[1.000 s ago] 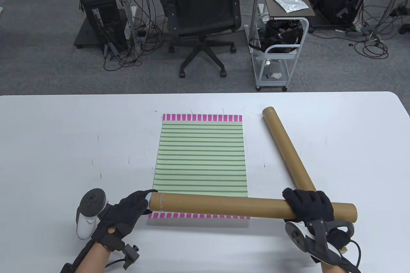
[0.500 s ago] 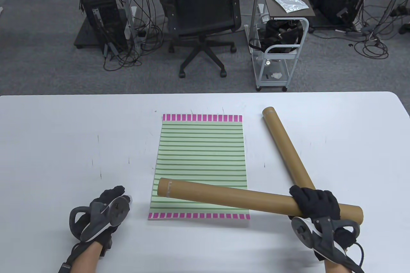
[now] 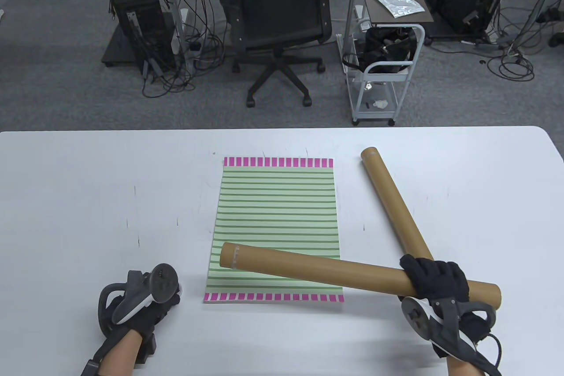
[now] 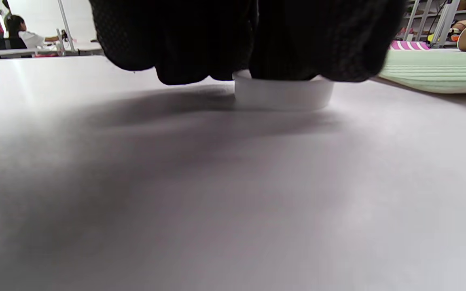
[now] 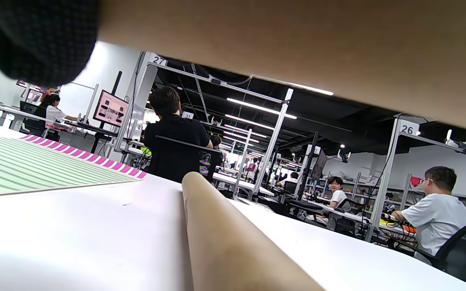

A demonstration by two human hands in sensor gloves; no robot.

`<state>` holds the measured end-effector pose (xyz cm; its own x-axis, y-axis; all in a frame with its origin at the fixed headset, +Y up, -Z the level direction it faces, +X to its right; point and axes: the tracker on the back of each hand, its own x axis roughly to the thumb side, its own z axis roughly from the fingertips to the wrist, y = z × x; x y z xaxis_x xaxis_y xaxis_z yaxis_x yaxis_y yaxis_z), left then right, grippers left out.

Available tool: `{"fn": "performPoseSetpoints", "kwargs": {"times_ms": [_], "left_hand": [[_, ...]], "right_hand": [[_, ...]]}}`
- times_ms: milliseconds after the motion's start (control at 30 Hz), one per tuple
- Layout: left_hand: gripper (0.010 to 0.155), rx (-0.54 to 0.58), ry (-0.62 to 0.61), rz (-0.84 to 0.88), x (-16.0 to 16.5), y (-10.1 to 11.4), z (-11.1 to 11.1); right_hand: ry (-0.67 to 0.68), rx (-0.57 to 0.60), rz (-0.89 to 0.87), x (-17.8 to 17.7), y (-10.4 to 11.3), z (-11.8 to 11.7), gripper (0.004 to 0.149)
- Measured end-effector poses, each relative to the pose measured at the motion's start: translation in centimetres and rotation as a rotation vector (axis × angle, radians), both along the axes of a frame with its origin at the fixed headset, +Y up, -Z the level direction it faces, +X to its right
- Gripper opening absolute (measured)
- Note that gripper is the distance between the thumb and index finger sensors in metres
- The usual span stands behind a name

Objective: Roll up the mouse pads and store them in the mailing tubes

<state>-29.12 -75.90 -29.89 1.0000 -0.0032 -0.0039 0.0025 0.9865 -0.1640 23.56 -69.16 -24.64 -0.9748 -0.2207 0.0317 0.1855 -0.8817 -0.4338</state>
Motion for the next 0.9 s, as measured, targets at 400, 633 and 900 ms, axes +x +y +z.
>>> {"fn": "performPoseSetpoints", "kwargs": {"times_ms": [400,633,900], "left_hand": [[0.051,0.252,-0.123,0.142,1.5,3.2,1.9],[0.049,0.285,-0.235,0.037,4.4,3.4,2.9],[0.043,0.261,-0.242,-0.007,4.7,2.8,2.8]], "right_hand": [[-0.340,0.012,-0.072,3.4,0.7,-2.2,0.072],[-0.730,-0.258,-0.285,10.4,0.6,-3.6,0.075],[-0.799,-0.446,-0.541,15.7,-0.9,-3.8,0.079]]}}
